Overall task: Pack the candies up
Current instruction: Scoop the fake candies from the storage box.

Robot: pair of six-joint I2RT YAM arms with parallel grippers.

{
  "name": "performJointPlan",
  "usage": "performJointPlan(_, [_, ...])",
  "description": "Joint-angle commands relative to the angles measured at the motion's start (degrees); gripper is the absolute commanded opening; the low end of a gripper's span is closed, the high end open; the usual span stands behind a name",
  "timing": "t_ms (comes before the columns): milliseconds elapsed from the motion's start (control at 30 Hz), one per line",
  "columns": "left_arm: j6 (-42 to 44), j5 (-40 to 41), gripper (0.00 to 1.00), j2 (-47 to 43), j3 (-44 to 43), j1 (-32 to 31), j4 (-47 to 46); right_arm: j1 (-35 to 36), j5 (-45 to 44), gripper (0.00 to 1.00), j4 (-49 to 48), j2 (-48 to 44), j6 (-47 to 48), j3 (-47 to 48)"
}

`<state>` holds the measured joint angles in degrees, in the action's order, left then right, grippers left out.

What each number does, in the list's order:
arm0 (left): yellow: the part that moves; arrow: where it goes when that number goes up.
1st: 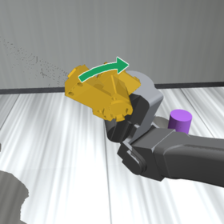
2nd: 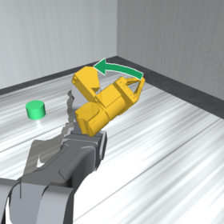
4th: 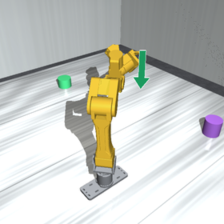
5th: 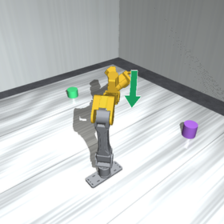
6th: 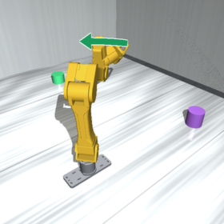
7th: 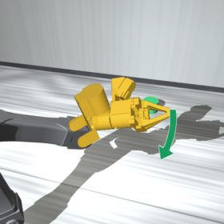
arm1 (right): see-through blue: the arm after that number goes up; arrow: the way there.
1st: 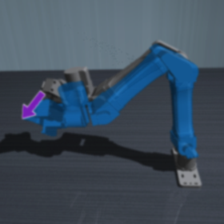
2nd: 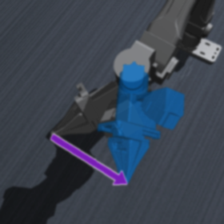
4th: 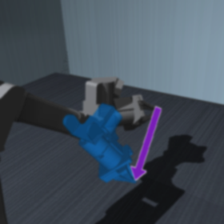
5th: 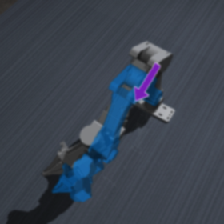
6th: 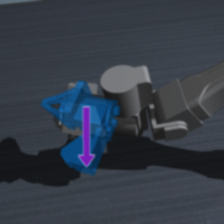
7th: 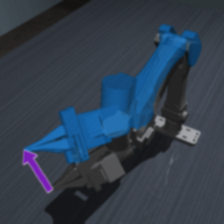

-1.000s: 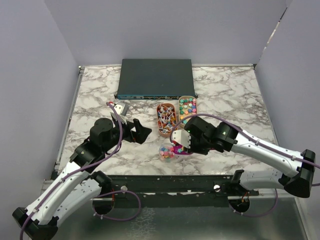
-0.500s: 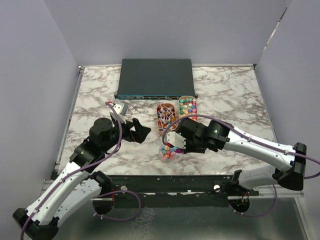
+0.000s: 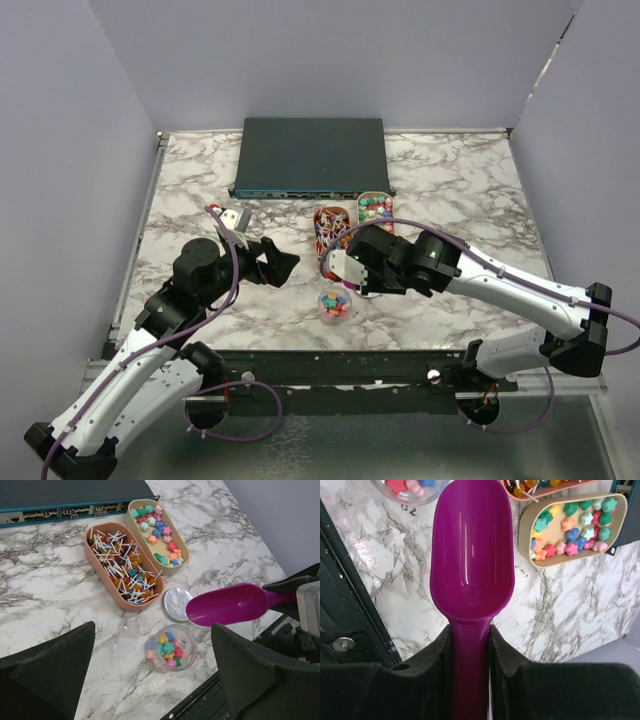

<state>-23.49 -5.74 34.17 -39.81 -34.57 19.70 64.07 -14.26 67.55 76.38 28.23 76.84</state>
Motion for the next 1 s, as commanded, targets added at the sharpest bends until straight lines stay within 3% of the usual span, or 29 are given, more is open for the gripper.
performJointPlan(0, [0.6,0.5,0.99,-0.8,-0.1,0.3,1.3,0.2,-4.1,0.01,0.7,1.3,-1.1,2.7])
performJointPlan(367, [0.6,0.5,0.98,-2.0,-0.2,0.4,1.3,-3.7,-1.4,0.01,1.5,9.1,-9.5,10.4])
performJointPlan(700, [0.5,1.4,0.98,-3.5,-0.2,0.3,1.7,-10.5,5.0,0.01,8.8,22.9,-30.8,23.6])
performJointPlan(967, [0.5,1.7,0.98,-4.7,-0.3,-0.2,1.7,-12.1,12.1,0.01,12.5,29.4,-39.4,29.2])
